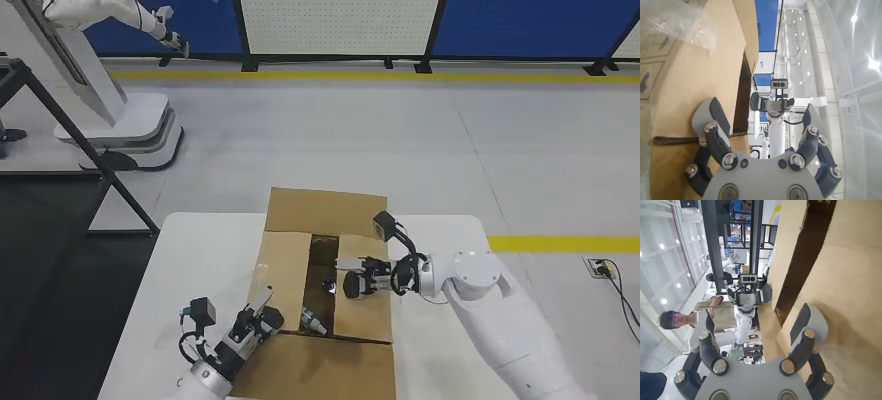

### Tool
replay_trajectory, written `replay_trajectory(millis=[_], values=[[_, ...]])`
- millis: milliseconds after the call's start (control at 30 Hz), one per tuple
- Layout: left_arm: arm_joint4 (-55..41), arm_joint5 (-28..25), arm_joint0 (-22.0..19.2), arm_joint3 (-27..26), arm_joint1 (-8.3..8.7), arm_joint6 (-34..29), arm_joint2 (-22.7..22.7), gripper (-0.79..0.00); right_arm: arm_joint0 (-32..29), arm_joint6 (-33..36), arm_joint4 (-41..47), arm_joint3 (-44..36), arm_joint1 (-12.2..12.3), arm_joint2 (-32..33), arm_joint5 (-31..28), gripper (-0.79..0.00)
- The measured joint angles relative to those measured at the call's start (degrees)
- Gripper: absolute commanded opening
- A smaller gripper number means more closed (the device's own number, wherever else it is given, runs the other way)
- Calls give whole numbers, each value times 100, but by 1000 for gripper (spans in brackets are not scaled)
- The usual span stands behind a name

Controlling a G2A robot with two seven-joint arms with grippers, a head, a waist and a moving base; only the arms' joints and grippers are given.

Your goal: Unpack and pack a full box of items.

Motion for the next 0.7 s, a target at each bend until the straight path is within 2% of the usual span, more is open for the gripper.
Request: replay_trajectory(millis=[233, 700], values=[[16, 17, -16, 19, 5, 56, 54, 0, 105, -186, -289, 70, -22, -163, 228, 0], [-267, -83, 3, -24, 19, 115, -17, 0, 239, -135, -528, 116, -25, -305, 604, 0]])
